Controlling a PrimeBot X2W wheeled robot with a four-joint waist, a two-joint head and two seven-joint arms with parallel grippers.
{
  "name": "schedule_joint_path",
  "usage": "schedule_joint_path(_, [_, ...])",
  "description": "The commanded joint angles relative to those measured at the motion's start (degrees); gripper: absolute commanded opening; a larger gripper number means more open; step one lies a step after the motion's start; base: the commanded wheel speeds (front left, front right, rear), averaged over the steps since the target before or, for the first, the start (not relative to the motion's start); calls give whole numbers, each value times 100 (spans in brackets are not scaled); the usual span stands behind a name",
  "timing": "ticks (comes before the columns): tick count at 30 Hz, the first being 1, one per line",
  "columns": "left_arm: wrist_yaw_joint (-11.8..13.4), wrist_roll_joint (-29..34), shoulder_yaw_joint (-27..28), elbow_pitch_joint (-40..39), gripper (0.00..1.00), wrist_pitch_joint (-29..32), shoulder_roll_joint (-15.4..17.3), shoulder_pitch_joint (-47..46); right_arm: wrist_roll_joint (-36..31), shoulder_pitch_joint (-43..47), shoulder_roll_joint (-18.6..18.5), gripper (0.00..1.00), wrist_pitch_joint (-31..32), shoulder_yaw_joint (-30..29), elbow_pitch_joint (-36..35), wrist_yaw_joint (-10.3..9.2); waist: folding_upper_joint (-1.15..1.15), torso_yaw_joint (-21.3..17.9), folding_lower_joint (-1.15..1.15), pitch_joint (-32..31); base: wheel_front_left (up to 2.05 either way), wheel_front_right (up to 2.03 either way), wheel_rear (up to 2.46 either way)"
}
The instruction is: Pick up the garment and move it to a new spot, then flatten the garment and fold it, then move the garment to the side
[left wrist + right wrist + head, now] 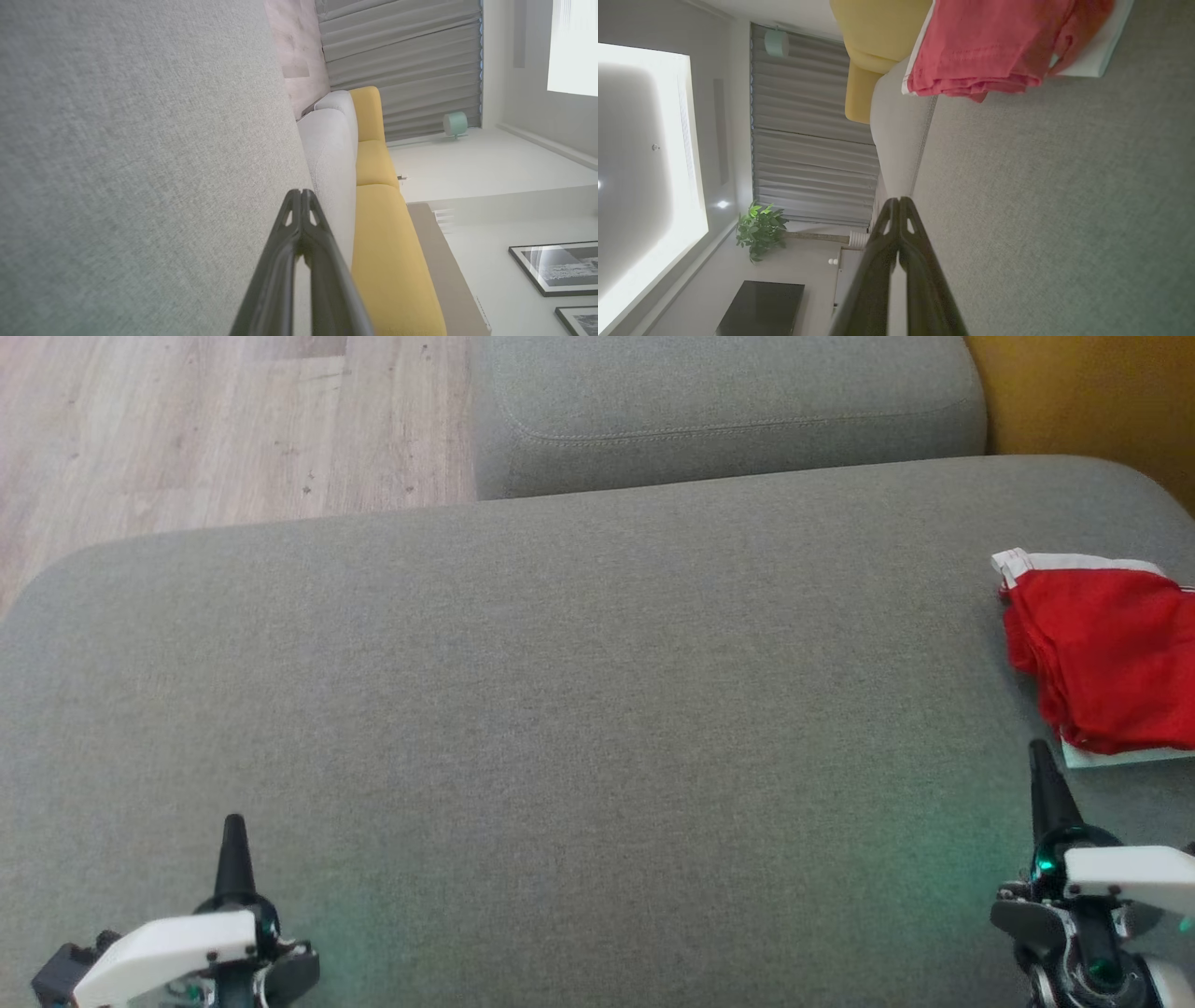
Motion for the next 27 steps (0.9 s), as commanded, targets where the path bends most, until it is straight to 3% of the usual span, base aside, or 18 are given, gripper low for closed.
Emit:
schedule_joint_path(1, [-48, -110, 197, -227, 0, 34, 28, -319, 129, -319, 14, 0, 40, 75, -237, 38, 0, 2, 0, 0, 0, 0, 0])
schedule_joint_path(17, [-92, -1051, 345, -327, 0, 297, -12, -439, 1146, -382, 98, 0, 134, -87, -276, 44, 0, 48, 0, 3, 0, 0, 0])
schedule_joint_path(27, [-93, -1075, 349, -330, 0, 303, -13, -442, 1173, -384, 101, 0, 136, -91, -277, 44, 0, 49, 0, 3, 0, 0, 0])
